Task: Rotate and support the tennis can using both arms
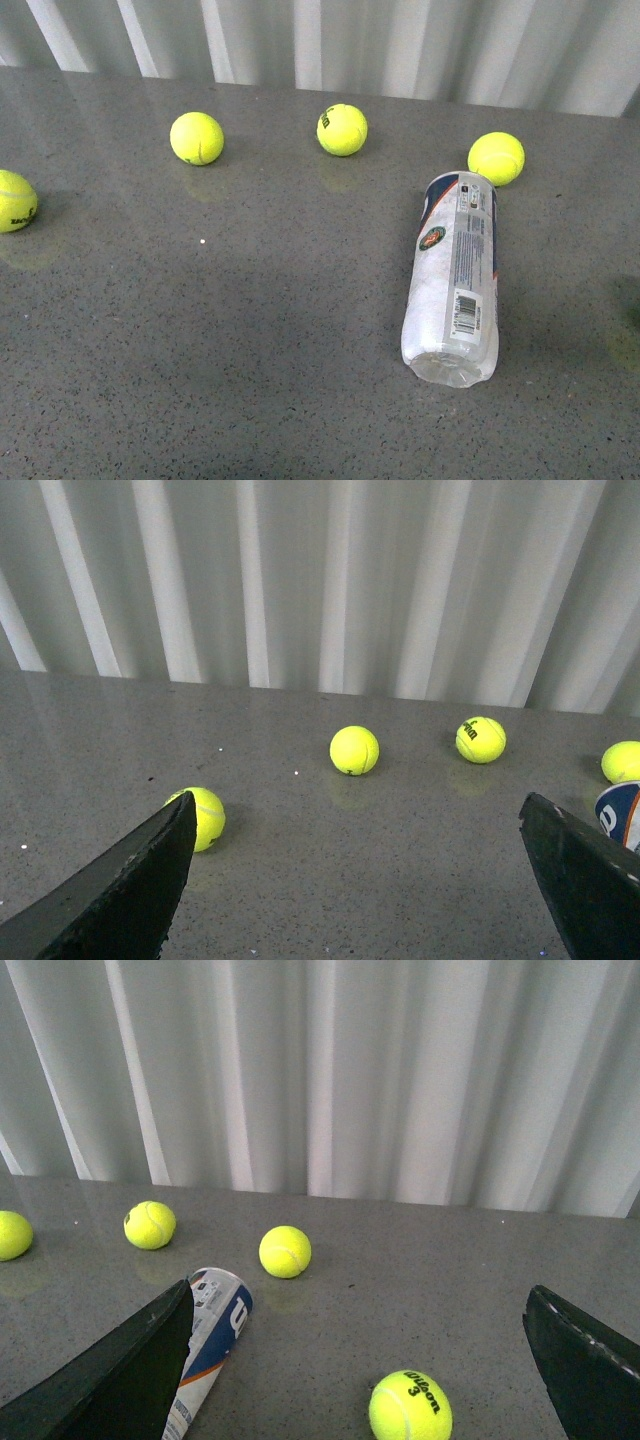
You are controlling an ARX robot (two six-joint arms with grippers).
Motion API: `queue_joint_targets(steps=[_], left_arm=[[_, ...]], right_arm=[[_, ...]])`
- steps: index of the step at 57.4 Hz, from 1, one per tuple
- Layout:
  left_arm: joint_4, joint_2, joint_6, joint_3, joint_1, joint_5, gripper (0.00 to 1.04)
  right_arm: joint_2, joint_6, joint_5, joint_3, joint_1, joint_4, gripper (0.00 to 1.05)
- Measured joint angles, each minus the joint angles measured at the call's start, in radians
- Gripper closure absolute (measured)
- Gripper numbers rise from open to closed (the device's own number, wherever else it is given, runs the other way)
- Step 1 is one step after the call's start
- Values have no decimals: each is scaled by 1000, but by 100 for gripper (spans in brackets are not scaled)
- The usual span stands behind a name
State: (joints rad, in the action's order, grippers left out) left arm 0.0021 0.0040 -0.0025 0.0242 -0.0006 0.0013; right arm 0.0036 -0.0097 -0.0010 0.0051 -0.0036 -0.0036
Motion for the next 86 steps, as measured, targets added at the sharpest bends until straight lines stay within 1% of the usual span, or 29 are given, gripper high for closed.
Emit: queue_joint_targets(steps=[50,51,53,54,55,56,58,60,62,66,67,71,74,77,83,86], left_arm=[[0,0,0,0,0,0,7],[0,0,0,0,0,0,7],[0,0,0,0,0,0,7],[0,0,0,0,0,0,7],[0,0,0,0,0,0,7],[0,0,0,0,0,-1,7],[0,0,0,0,0,-5,7],[0,0,0,0,0,2,7],[0,0,0,0,0,0,7],[0,0,0,0,0,0,7],[0,0,0,0,0,-1,7],[0,0,0,0,0,-2,7],[0,0,0,0,0,-2,7],[0,0,0,0,0,-2,7],[0,0,0,0,0,-2,7],[0,0,0,0,0,-2,7]], right_arm=[[0,0,0,0,0,0,7],[2,0,10,0,2,0,7],[24,25,94,5,27,5,7],[58,37,155,14,50,25,7],[105,60,256,27,63,58,7],[161,69,322,46,71,100,7],[254,84,389,80,61,169,7],[351,106,406,127,37,232,7],[482,132,378,199,1,301,7],[716,155,316,346,-50,355,7],[847,157,282,434,-61,352,7],[1035,170,242,570,-65,295,7],[1278,167,195,742,-46,194,7],[1432,151,168,856,-17,106,7],[1601,97,113,975,47,-26,7],[1696,43,65,997,127,-97,7]])
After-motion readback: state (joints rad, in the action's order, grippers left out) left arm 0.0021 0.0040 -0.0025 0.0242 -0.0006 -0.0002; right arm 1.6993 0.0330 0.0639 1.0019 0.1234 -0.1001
